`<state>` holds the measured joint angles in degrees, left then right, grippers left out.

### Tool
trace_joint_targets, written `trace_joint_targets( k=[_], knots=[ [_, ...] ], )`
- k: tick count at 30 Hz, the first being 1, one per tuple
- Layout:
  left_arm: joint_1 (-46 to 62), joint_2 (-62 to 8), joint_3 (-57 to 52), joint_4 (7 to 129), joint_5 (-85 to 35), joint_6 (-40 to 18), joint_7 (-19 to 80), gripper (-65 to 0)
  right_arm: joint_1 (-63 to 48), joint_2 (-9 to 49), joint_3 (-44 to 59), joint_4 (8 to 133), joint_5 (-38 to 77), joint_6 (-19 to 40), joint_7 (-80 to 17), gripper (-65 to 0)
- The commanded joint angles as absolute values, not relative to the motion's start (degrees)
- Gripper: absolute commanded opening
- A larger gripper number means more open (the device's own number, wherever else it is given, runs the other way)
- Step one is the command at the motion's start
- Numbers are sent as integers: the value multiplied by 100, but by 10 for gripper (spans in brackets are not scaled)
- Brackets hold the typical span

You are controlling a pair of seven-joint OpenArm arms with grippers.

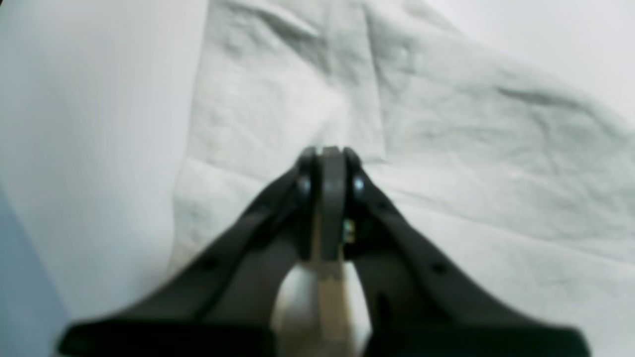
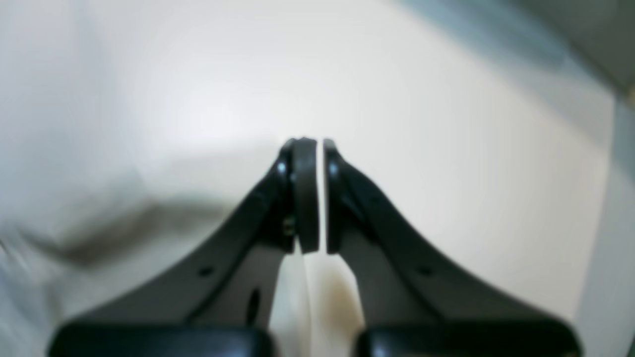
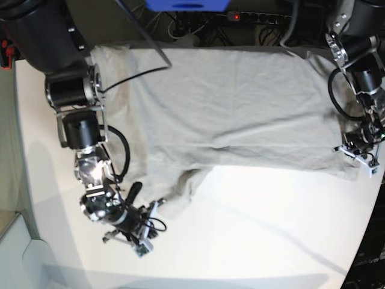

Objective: Layout the t-shirt on the table in an organized manner, then fold the t-shirt properly
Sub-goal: 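Regrasp the shirt side with the right gripper and pull outward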

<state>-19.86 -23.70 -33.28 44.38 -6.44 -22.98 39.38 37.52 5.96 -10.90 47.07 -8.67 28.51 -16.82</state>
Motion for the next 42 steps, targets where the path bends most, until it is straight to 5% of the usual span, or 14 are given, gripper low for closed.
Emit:
trace_joint_targets(
  k=[1, 13, 25, 42],
  knots=[
    [-1991, -2457, -3327, 4444, -470, -2273, 4189, -628, 3723, 673, -1068, 4954, -796, 2756, -1692, -639],
    [-2026, -2510, -3327, 4444, -488, -2273, 4189, -628, 2396, 813, -1059, 5991, -804, 3099, -1824, -636],
    [-2053, -2475, -3327, 4453, -497, -2273, 4189, -628, 3574, 1015, -831, 3398, -804, 3073, -1244, -638],
    [-3160, -1956, -3301, 4453, -488, -2237, 4207, -628, 4576, 1156, -690, 2914, -804, 2369, -787, -638]
  ],
)
